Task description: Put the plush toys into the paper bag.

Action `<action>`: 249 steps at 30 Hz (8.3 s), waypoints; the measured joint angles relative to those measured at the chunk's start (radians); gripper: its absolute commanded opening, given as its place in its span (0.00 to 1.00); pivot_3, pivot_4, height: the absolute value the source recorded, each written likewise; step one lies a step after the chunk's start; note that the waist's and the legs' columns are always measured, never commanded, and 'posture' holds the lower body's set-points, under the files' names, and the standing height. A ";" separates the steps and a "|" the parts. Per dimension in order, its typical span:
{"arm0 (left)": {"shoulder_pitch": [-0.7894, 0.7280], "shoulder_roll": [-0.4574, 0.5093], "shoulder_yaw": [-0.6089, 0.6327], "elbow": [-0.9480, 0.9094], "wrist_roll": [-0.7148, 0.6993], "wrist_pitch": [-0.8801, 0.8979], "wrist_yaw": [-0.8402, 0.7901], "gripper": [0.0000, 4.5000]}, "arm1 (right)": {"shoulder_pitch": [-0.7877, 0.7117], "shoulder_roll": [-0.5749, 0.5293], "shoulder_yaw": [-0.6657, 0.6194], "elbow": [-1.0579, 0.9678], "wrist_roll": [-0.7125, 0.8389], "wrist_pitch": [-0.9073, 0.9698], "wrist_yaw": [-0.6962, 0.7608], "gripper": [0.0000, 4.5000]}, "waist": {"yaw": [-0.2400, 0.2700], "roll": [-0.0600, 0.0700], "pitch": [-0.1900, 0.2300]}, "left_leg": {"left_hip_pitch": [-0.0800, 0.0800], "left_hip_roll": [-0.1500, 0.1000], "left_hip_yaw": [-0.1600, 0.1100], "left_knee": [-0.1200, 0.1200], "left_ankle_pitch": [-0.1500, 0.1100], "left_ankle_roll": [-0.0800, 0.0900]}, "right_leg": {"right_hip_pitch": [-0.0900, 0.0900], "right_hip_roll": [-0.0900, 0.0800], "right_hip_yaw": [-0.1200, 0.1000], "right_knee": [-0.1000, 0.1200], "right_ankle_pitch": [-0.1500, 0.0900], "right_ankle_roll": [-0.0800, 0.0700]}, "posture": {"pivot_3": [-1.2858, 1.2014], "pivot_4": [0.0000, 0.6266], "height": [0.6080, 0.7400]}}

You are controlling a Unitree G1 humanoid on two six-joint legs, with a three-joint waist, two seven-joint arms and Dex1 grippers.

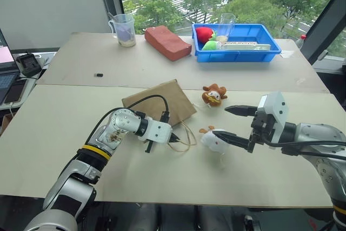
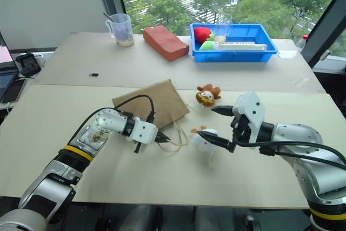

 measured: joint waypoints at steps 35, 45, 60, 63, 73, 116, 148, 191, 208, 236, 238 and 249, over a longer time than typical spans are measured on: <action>-0.105 0.043 0.312 -0.173 -0.455 0.558 -0.091 0.00 | -0.250 0.291 0.255 0.156 -0.044 0.034 -0.104 0.00 | -0.016 0.000 0.000 | 0.001 0.000 -0.001 -0.001 0.000 0.000 | -0.001 0.001 -0.001 0.001 0.000 0.000 | 0.52 0.24 1.00; -0.117 0.018 0.322 -0.161 -0.456 0.548 -0.083 0.00 | -0.335 0.572 0.398 0.484 -0.249 -0.137 -0.214 0.00 | -0.024 0.000 0.000 | 0.001 -0.002 -0.001 -0.002 0.001 -0.001 | -0.003 0.001 -0.001 0.004 0.000 0.000 | 0.52 0.24 1.00; -0.223 0.016 0.464 -0.027 -0.433 0.477 0.137 0.00 | -0.392 0.666 0.481 0.823 -0.493 -0.258 -0.289 0.00 | -0.029 0.000 0.000 | 0.001 -0.004 -0.003 -0.003 0.002 -0.003 | -0.003 0.000 -0.001 0.004 0.000 0.000 | 0.52 0.24 1.00; -0.243 0.009 0.506 -0.045 -0.423 0.460 0.230 0.00 | -0.404 0.678 0.471 0.839 -0.526 -0.257 -0.338 0.00 | -0.028 0.000 0.000 | 0.002 -0.004 -0.003 -0.003 0.002 -0.003 | -0.003 0.000 -0.001 0.004 0.000 0.000 | 0.52 0.24 1.00; -0.243 -0.051 0.543 -0.142 -0.385 0.407 0.493 0.00 | -0.422 0.699 0.458 0.857 -0.560 -0.241 -0.394 0.00 | -0.027 0.000 0.000 | 0.002 -0.005 -0.004 -0.004 0.003 -0.005 | -0.004 -0.001 -0.001 0.005 0.000 0.000 | 0.52 0.24 1.00; 0.012 0.055 0.428 -0.362 -0.520 0.571 0.135 0.00 | -0.030 0.009 0.134 0.246 -0.127 0.058 0.135 0.99 | -0.026 0.001 0.001 | 0.000 -0.003 -0.001 -0.004 0.000 -0.001 | -0.001 -0.001 0.000 -0.001 0.000 0.000 | 0.52 0.24 1.00; 0.033 0.071 0.423 -0.388 -0.532 0.587 0.171 0.00 | -0.251 0.093 0.157 0.233 -0.126 0.095 0.058 0.00 | -0.028 0.000 0.001 | 0.002 -0.001 -0.001 -0.004 0.000 -0.001 | -0.001 0.000 0.001 -0.001 0.000 0.000 | 0.52 0.24 1.00; -0.006 0.007 0.400 -0.362 -0.497 0.562 0.166 0.00 | -0.379 0.464 0.306 0.372 -0.244 0.144 -0.155 1.00 | -0.027 0.001 0.001 | -0.001 -0.005 -0.002 -0.004 0.001 -0.002 | -0.006 -0.001 -0.001 0.002 0.000 0.000 | 0.52 0.24 1.00; -0.005 0.014 0.405 -0.353 -0.495 0.560 0.161 0.00 | -0.470 0.351 0.165 0.819 -0.435 -0.151 -0.277 1.00 | -0.035 0.001 0.001 | 0.000 -0.004 -0.001 -0.005 0.001 -0.002 | -0.005 -0.001 0.001 0.001 0.000 0.000 | 0.52 0.24 1.00; 0.005 0.027 0.407 -0.374 -0.495 0.560 0.172 0.00 | -0.568 0.473 0.173 1.056 -0.474 -0.214 -0.296 0.01 | -0.033 0.001 0.002 | -0.001 -0.003 -0.002 -0.006 0.001 -0.002 | -0.005 -0.002 0.000 0.003 0.000 0.000 | 0.52 0.24 1.00; 0.013 0.029 0.407 -0.379 -0.495 0.560 0.172 0.00 | -0.539 0.439 0.173 1.002 -0.472 -0.229 -0.264 0.01 | -0.031 0.001 0.002 | -0.001 -0.003 -0.002 -0.007 0.001 -0.002 | -0.005 -0.002 0.000 0.003 0.000 0.000 | 0.52 0.24 1.00; 0.005 0.033 0.415 -0.350 -0.495 0.560 0.173 0.00 | -0.428 0.242 0.207 0.484 -0.288 0.016 0.058 0.01 | -0.030 0.002 0.002 | -0.001 -0.001 -0.001 -0.006 0.001 -0.001 | -0.005 0.000 0.000 0.000 0.000 0.000 | 0.52 0.24 1.00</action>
